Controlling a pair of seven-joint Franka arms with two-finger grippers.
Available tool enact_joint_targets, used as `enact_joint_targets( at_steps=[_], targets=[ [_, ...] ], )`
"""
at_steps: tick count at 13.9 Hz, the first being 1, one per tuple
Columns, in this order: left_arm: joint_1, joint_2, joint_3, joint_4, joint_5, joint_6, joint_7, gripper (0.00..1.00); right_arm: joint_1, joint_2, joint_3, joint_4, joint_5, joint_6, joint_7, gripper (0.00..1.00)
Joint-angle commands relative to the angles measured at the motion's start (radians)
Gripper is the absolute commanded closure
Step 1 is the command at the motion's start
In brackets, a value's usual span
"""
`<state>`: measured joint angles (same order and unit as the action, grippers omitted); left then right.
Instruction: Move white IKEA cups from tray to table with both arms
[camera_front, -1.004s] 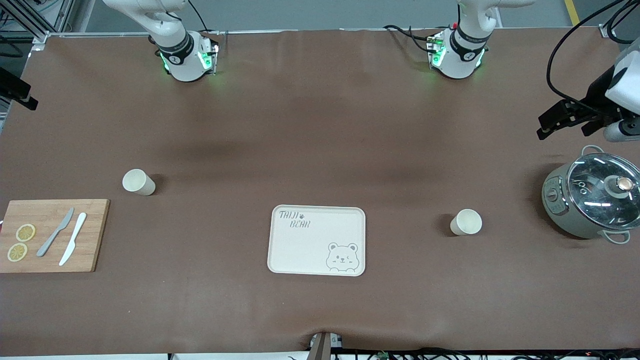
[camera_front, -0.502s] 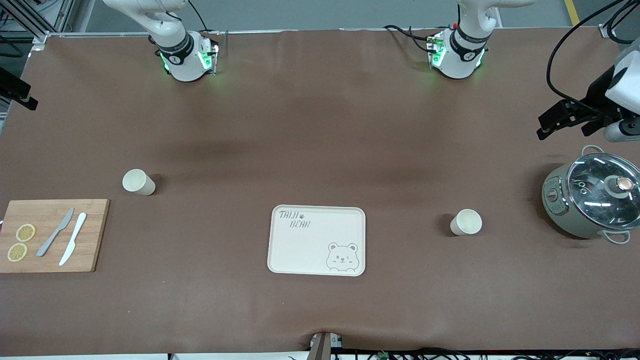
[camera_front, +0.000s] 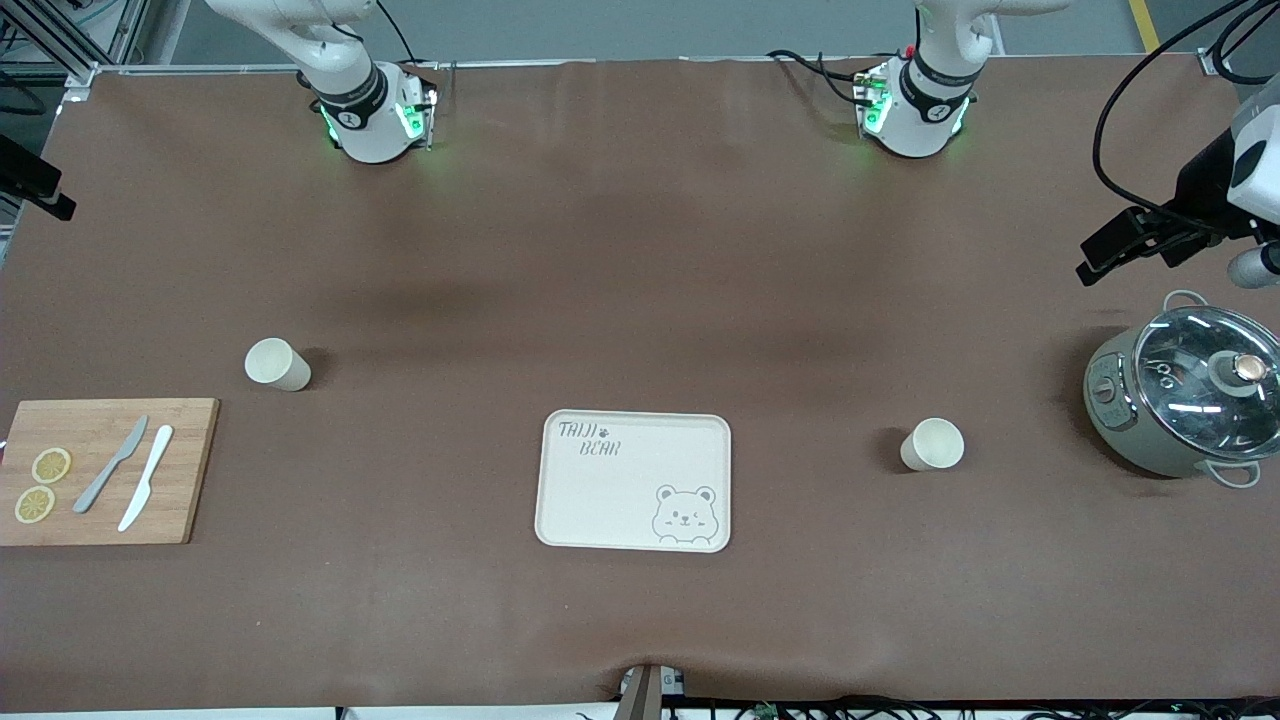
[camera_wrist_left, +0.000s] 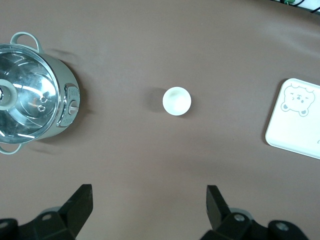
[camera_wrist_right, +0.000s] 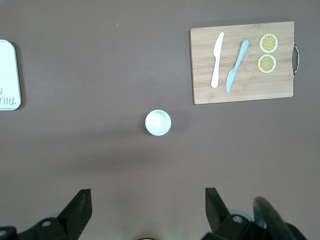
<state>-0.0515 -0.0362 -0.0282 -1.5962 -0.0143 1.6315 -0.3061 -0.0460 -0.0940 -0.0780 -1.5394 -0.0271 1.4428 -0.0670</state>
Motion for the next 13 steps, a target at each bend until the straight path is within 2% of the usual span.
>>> enact_joint_targets(
  at_steps=[1, 13],
  targets=[
    [0.004, 0.010, -0.004, 0.025, -0.007, -0.008, -0.007, 0.00, -0.005, 0.010, 0.006, 0.022, -0.008, -0.005, 0.010, 0.00],
    [0.006, 0.007, -0.007, 0.024, -0.006, -0.085, 0.068, 0.00, -0.002, 0.010, 0.007, 0.027, -0.002, 0.002, 0.010, 0.00]
  ],
)
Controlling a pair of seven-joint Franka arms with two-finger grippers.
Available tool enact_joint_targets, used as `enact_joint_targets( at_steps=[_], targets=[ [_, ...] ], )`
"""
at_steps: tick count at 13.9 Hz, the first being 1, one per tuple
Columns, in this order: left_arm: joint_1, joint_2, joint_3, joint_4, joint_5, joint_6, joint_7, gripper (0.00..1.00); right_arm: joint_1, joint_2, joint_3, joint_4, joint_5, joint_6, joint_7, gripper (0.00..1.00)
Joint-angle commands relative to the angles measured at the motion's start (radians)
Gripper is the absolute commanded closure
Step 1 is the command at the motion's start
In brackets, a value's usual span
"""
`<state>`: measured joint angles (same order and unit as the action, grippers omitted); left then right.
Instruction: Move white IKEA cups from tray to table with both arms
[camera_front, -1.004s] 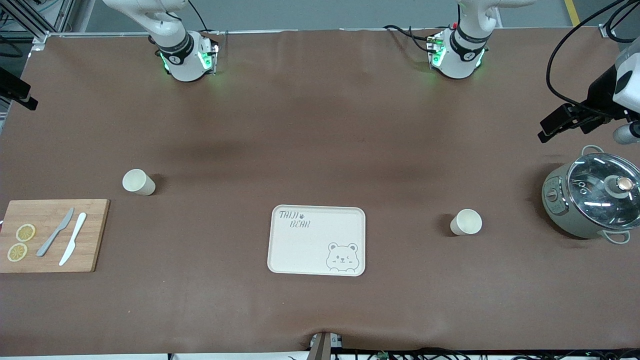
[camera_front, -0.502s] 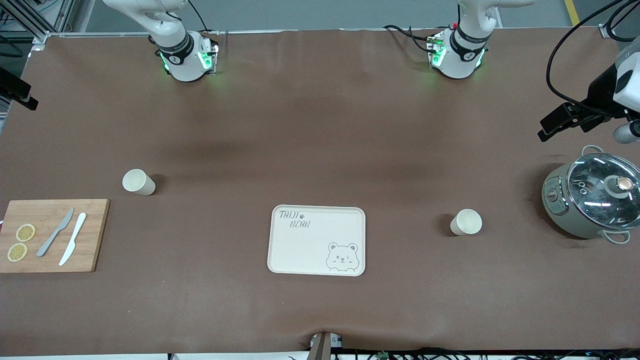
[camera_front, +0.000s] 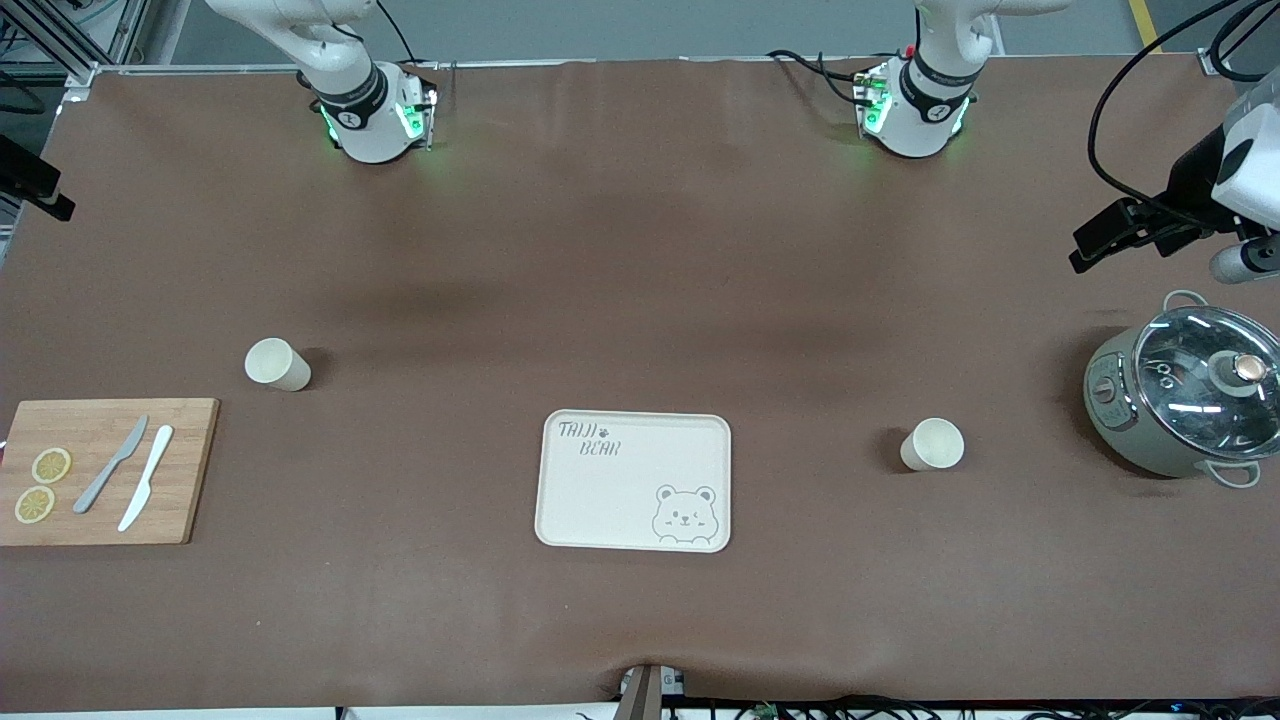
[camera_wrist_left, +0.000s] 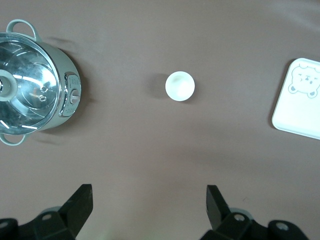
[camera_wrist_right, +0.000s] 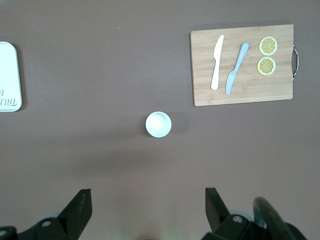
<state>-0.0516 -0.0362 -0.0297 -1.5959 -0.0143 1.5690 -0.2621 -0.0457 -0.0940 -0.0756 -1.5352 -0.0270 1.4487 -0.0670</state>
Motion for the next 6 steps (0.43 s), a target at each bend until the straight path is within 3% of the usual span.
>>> enact_joint_targets(
  at_steps=[1, 6],
  targets=[
    [0.006, 0.007, -0.006, 0.024, -0.006, -0.023, 0.027, 0.00, -0.003, 0.010, 0.005, 0.023, -0.002, -0.004, 0.010, 0.00],
    [0.007, 0.007, -0.004, 0.024, 0.000, -0.024, 0.058, 0.00, 0.009, 0.008, 0.010, 0.024, 0.004, -0.008, 0.006, 0.00]
  ],
)
